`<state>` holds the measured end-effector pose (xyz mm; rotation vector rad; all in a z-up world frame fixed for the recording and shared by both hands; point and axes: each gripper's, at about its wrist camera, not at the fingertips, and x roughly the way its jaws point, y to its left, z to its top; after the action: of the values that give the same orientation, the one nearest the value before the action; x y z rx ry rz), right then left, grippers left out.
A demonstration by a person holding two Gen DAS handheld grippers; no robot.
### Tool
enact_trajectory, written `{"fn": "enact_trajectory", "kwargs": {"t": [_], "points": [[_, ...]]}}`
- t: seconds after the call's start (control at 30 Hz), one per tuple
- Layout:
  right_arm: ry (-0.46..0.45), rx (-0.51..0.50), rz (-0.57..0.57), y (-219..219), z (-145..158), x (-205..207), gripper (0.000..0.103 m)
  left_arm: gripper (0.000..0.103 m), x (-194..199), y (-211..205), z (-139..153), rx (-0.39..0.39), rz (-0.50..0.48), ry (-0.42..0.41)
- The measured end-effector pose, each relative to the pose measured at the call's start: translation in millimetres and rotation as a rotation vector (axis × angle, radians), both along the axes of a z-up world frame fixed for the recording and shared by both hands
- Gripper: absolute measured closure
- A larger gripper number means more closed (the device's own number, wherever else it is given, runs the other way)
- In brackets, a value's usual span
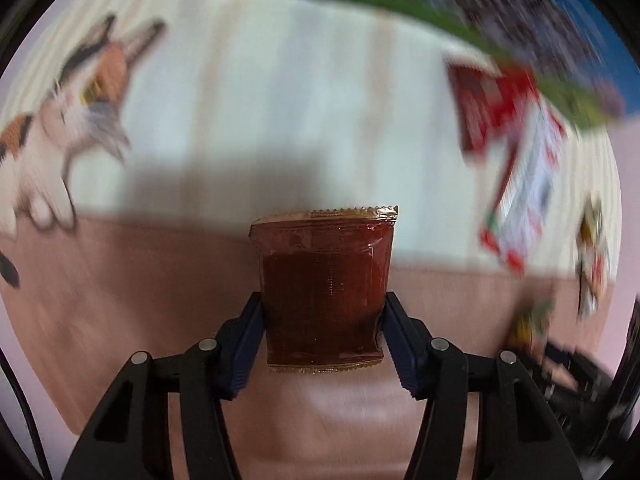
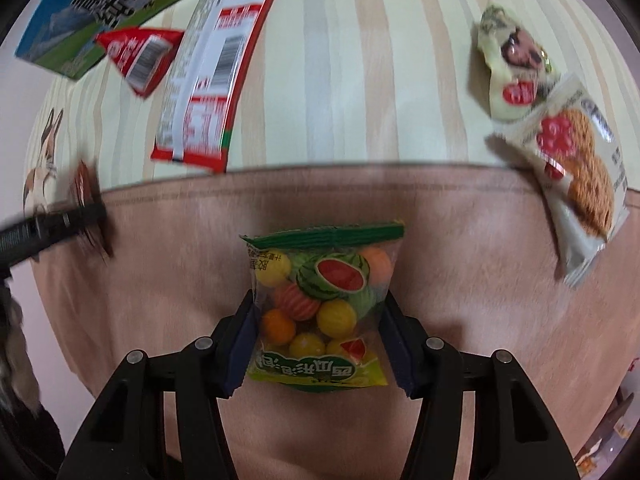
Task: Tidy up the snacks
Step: 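Grasp the brown-red packet with the left tool while the right tool grasps the fruit-candy bag, then carry both packets into the box and open both tools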
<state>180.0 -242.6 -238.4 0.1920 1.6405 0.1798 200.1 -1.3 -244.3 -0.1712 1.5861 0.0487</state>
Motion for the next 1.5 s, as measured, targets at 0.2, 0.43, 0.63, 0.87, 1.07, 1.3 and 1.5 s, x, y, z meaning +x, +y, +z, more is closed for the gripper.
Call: {"fn": "enact_trajectory", "kwargs": {"t": [0.2, 0.43, 0.63, 0.87, 1.07, 1.3, 1.5], "points": [[0.017, 0.013, -0.003, -3.9, -3.9, -9.8, 0.043, 0.047, -24.0, -13.3, -29.0, -0.026, -0.008, 0.085], [0.057, 0.027, -0.038, -16.9, -13.7, -1.7, 0.039, 0.047, -25.0, -6.5, -38.6, -0.007, 0.001, 0.088], [0.034, -0.015, -0.004, -2.1, -12.5, -9.4, 0.046, 0.048, -25.7, -18.6, -22.4, 0.002, -0.008, 0.054], [0.017, 0.070, -0.048, -4.9, 10.9, -9.0, 0.050, 0.049, -19.4, -26.4, 31.5, -0.043, -0.045, -0.001], [-0.089, 0.175, -0.065, -6.4, 71.6, 16.2, 0.051, 0.049, 17.1, -41.6, 120.6, -0.134, -0.075, -0.166], [-0.289, 0.277, -0.077, -13.8, 176.2, 78.7, 0.051, 0.048, 84.2, -50.1, 200.7, -0.188, -0.143, -0.295], [-0.423, 0.219, -0.037, -10.8, 228.7, 149.7, 0.051, 0.048, 155.3, -63.1, 218.2, -0.183, -0.187, -0.304]]}}
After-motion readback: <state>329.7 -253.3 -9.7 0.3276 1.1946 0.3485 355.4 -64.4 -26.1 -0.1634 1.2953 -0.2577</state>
